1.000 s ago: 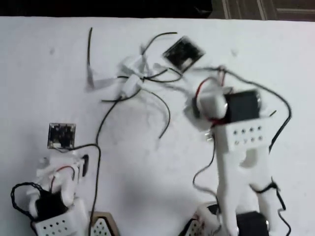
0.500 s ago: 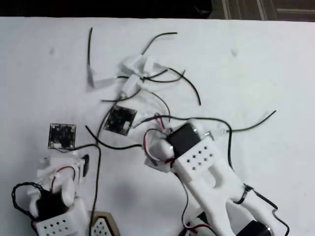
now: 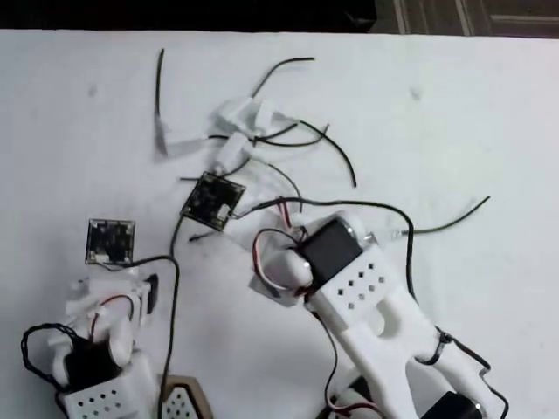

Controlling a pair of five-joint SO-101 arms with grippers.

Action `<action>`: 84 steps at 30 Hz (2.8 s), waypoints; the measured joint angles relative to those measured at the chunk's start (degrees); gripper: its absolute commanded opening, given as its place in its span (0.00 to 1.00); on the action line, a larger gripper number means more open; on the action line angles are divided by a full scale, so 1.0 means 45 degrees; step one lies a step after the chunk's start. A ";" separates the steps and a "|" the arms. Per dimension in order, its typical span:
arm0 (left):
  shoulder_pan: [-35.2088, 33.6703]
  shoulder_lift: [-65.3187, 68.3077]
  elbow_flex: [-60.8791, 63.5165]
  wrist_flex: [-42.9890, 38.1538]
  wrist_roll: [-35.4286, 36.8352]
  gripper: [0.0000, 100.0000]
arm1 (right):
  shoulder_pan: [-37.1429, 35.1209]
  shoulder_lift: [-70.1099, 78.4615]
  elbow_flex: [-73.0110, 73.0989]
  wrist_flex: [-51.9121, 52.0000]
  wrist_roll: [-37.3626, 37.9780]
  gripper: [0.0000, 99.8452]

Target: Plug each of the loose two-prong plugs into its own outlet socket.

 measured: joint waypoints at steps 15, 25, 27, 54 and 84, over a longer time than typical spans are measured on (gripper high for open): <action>0.0000 0.0000 0.0000 0.0000 0.0000 0.28 | 0.3067 0.0000 0.3516 -0.1934 0.0000 0.11; 0.1485 0.0000 0.0000 -0.1485 -0.1074 0.27 | 0.6935 -0.0020 0.3985 -0.3399 -0.3009 0.11; 0.1934 0.0000 0.0000 -0.1778 -0.1407 0.27 | 0.7404 -0.0020 0.4571 -0.4239 -0.4005 0.11; 0.7912 1.6821 -1.0491 -0.2989 -0.5372 0.27 | 0.9416 -0.0020 0.7385 -0.8889 -0.5353 0.11; 0.9436 2.5084 -1.3421 -0.6974 -0.6232 0.14 | 0.9416 -0.0020 0.7404 -0.9201 -0.5353 0.11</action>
